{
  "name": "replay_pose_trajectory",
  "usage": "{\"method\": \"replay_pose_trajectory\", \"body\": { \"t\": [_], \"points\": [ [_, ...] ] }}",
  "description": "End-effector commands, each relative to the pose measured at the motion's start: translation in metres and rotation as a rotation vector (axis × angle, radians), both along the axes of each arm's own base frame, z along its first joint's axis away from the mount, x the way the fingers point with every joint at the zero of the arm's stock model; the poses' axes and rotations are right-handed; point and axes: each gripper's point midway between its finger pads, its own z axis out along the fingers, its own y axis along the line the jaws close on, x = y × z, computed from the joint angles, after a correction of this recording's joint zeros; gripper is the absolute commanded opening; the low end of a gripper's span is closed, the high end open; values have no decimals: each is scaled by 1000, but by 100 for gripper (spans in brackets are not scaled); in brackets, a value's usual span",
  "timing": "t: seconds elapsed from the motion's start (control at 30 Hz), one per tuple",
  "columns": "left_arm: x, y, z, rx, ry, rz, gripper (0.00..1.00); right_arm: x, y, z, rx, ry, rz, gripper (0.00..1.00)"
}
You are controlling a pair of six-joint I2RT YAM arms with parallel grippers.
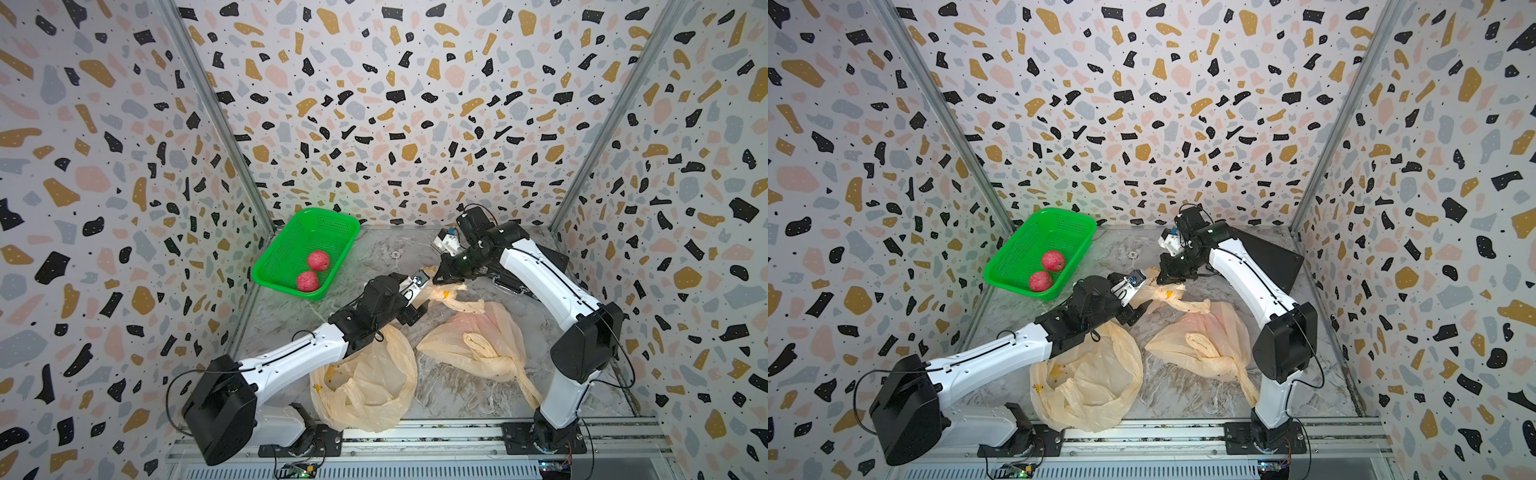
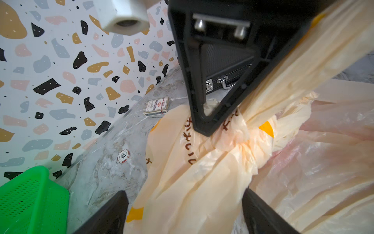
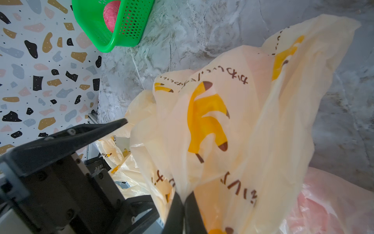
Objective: Untie the knot of a plastic bag & take out the apple
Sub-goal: Move the plastic bag to the center of the board.
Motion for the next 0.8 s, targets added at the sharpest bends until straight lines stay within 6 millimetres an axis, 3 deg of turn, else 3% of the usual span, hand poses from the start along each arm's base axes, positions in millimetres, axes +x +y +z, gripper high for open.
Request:
{"method": "replay_pose_trajectory", "body": {
  "t": [0.0,0.2,0.3,0.4,0.47,0.57,0.77],
  "points": [
    [6,-13,10,-19,-60,-29,85,-12,-1,16,22,-6,11,0],
    [5,-20,1,-8,-22,-57,72,-12,-1,16,23,-5,12,0],
    [3,-25,2,-14,-7,-84,47,-14,-1,12,17,6,19,2],
    [-1,-29,5,-21,8,-111,16,-14,-1,11,15,4,28,24],
    [-5,-30,5,-24,22,-131,1,-11,-3,12,5,-19,28,38],
    [-12,-25,7,-48,67,-144,0,-4,-8,25,1,-81,18,54],
    [-18,-6,4,-180,233,-137,0,18,-36,70,47,-219,-103,67]
  ]
}}
